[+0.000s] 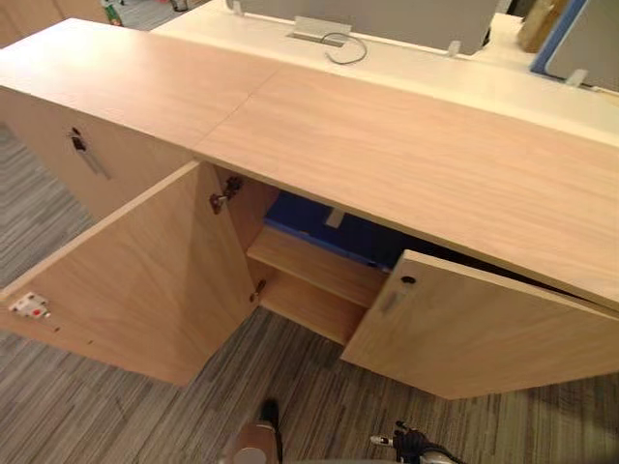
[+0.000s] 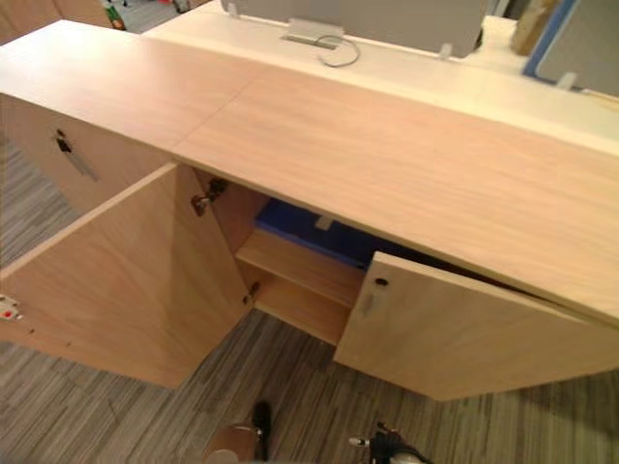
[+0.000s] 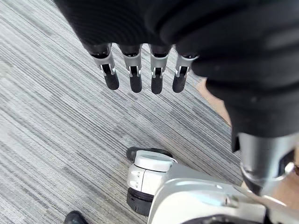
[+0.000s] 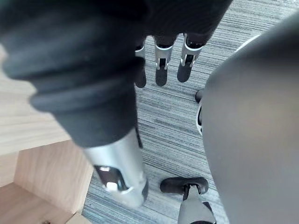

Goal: Walk over to the cabinet, pick up the folder, carry it to the office cabinet, place the folder inside the office cabinet, then close the office cabinet door

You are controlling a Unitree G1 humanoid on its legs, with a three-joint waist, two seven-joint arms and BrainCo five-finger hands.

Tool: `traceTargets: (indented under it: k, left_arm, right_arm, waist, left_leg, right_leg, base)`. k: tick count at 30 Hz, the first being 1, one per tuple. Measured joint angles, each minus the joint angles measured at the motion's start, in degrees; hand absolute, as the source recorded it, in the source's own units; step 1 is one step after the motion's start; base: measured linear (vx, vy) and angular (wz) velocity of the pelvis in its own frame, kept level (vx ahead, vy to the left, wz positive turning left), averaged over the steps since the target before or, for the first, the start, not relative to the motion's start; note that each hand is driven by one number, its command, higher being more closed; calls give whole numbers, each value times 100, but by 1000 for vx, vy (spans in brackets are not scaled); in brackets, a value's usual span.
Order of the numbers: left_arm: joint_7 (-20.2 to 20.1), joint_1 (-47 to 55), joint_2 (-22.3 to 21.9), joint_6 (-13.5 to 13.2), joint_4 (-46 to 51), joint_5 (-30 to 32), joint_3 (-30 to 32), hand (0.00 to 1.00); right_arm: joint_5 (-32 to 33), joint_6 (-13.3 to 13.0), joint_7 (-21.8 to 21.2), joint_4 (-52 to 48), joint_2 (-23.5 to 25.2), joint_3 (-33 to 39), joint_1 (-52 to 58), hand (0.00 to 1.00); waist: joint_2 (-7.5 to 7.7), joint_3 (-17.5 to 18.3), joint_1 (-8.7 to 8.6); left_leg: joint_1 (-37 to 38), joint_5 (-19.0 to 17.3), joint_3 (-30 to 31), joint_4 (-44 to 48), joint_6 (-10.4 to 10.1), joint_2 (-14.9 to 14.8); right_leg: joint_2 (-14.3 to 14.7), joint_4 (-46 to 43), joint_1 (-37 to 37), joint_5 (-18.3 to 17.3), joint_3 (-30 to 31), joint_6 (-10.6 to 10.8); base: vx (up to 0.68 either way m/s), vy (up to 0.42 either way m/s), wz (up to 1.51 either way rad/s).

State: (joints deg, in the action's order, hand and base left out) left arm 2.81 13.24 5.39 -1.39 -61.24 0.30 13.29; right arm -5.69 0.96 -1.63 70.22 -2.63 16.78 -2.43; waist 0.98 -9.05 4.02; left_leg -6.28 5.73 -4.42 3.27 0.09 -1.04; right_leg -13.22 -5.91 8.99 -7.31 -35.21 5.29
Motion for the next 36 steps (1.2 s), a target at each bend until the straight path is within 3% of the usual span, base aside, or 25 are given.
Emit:
traceTargets:
  k: [2,16,22,31,32,33,34,35,36]
  left_arm:
    - [-6,-19,-16,-1,-2,8,-8,0]
    - [-57,-47,109,-22,0,8,-285,0]
    - [-55,-80,188,-39,11,95,-433,0]
    - [-57,-70,219,-27,262,89,-438,0]
    - [-69,-68,218,-26,434,83,-471,0]
    - [-80,-61,238,-18,628,82,-476,0]
    - [-80,-77,264,-16,711,78,-448,0]
    - [-80,-88,266,-17,908,38,-401,0]
    - [-81,-47,189,-13,975,-11,-410,0]
  right_arm:
    - [0,-1,-3,-107,0,13,0,0]
    - [21,8,-4,-98,71,182,44,0]
    - [200,9,9,-92,77,167,32,0]
    - [228,9,70,-95,106,221,32,0]
    - [229,11,90,-95,94,253,22,0]
    - [231,31,123,-95,145,474,3,0]
    - [235,34,146,-94,172,579,-9,0]
    - [284,63,189,-86,143,762,-8,0]
    - [359,94,210,-100,83,860,8,0]
  waist:
    - [-61,25,-131]
    - [8,13,-173]
    - [83,-23,-141]
    - [153,-77,-114]
    - [169,-91,-117]
    - [213,-117,-123]
    - [290,-147,-161]
    - [292,-229,-181]
    - [177,-226,-204]
  left_leg:
    - [267,475,226,-865,-6,104]
    - [302,504,769,-883,-75,182]
    - [56,552,878,-883,-147,164]
    - [-51,655,1215,-874,-140,203]
    - [-193,687,1286,-872,-113,219]
    - [-350,450,527,-750,205,125]
    - [-448,241,-16,-525,377,68]
    - [-705,189,-733,348,446,-87]
    - [-714,143,-828,494,345,-116]
  right_leg:
    - [1,40,7,4,-155,16]
    - [78,84,356,-28,-507,59]
    - [162,59,186,-72,-212,-4]
    - [262,61,222,-187,-318,-186]
    - [274,41,225,-174,-491,-135]
    - [210,36,225,-155,-738,-101]
    - [143,9,232,-145,-861,-95]
    - [31,-293,224,-150,-885,-102]
    - [-40,-737,163,-171,-821,-146]
  base:
    - [104,22,54]
    - [11,-27,19]
    - [-17,1,15]
    - [-1,-16,20]
    - [-3,-8,76]
    - [6,9,85]
    - [40,57,102]
    - [68,85,99]
    - [72,160,119]
